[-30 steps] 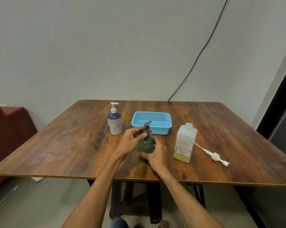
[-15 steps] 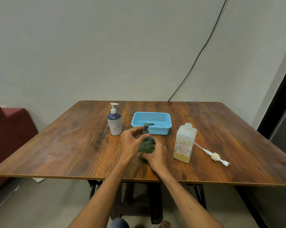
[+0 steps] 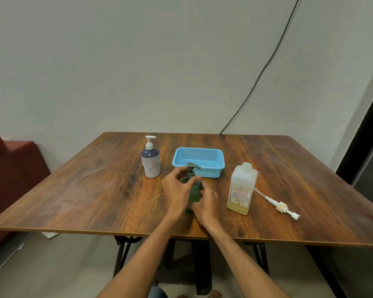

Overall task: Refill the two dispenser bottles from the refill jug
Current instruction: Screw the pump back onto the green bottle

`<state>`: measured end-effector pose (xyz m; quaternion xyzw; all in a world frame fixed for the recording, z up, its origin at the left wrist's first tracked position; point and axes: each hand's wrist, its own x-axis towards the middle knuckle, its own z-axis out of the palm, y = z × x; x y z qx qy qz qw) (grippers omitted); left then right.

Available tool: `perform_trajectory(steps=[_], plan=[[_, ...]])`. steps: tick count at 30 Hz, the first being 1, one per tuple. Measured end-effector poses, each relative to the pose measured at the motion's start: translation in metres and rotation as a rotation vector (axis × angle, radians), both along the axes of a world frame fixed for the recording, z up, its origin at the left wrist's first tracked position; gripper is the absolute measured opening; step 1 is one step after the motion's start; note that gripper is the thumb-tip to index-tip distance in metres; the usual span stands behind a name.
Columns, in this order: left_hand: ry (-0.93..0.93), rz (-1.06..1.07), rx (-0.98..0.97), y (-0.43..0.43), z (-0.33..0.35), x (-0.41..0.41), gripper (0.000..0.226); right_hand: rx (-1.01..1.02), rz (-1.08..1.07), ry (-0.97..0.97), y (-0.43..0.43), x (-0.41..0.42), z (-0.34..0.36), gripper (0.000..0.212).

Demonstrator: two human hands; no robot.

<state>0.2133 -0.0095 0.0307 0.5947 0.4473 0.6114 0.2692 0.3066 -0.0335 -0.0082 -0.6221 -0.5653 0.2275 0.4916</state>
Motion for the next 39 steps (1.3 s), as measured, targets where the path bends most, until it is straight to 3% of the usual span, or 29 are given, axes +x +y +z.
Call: perform_trajectory(steps=[4, 10, 13, 15, 18, 21, 25, 29, 35, 39], plan=[[0.066, -0.074, -0.036, 0.011, 0.002, -0.010, 0.037, -0.022, 0.018, 0.015, -0.001, 0.001, 0.003, 0.074], [0.069, -0.510, -0.233, 0.034, 0.017, -0.039, 0.029, -0.025, 0.029, 0.024, -0.003, 0.001, 0.002, 0.075], [0.079, -0.601, -0.271, 0.041, 0.020, -0.044, 0.030, -0.027, 0.022, 0.031, -0.003, 0.000, 0.003, 0.077], [0.029, -0.592, -0.273, 0.037, 0.017, -0.042, 0.041, -0.028, 0.027, 0.041, -0.003, 0.000, 0.003, 0.076], [-0.124, -0.350, -0.202, 0.020, 0.006, -0.028, 0.055, -0.028, 0.019, 0.051, -0.002, -0.002, 0.004, 0.075], [-0.150, -0.104, -0.076, 0.005, 0.000, -0.009, 0.047, -0.030, 0.011, 0.032, -0.001, -0.001, 0.003, 0.072], [-0.071, 0.006, -0.013, 0.001, 0.002, 0.000, 0.035, -0.024, 0.008, 0.026, -0.002, 0.002, 0.006, 0.066], [-0.013, -0.105, -0.031, 0.012, 0.003, -0.011, 0.030, -0.028, 0.008, 0.035, -0.003, 0.000, 0.004, 0.069], [0.005, -0.514, -0.274, 0.036, 0.018, -0.040, 0.028, -0.041, 0.005, 0.023, -0.002, -0.001, 0.002, 0.078], [-0.056, -0.500, -0.250, 0.032, 0.014, -0.038, 0.034, -0.047, -0.008, 0.017, 0.001, -0.001, 0.000, 0.079]])
